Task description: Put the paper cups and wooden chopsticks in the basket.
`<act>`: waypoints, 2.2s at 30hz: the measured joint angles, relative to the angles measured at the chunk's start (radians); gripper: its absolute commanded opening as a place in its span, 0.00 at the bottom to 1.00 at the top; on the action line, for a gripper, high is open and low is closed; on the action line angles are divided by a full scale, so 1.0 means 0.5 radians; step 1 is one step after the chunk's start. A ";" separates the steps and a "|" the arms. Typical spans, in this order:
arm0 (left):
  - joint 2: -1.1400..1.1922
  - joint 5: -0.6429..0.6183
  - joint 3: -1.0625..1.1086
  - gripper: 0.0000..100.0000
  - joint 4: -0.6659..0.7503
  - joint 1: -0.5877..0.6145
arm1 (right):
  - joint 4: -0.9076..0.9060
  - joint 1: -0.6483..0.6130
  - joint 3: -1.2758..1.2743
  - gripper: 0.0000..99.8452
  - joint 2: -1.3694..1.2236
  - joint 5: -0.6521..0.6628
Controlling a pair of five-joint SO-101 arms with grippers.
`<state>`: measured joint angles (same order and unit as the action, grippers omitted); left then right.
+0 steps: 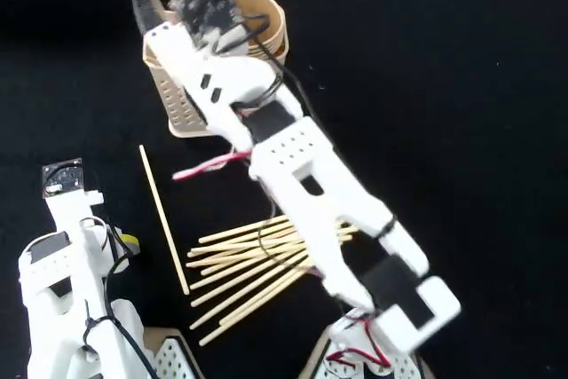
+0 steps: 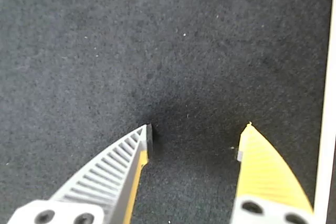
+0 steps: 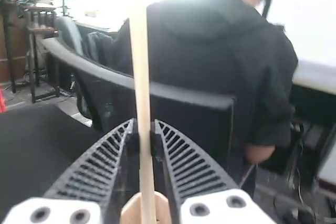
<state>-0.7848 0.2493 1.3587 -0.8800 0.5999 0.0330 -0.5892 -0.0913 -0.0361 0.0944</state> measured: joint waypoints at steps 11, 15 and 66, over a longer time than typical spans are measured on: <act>0.000 0.000 0.000 0.28 0.000 0.000 | -0.031 0.049 -0.025 0.12 -0.153 -0.046; 0.000 0.000 0.000 0.28 0.000 0.000 | -0.279 0.049 -0.021 0.12 -0.153 -0.046; 0.003 0.844 -0.657 0.28 -0.644 1.504 | -1.458 -0.574 -1.215 0.24 0.755 -0.252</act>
<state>-0.7833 0.6713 1.0303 -1.2022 1.3518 -0.6958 -0.8761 -0.6989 0.3414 -0.0315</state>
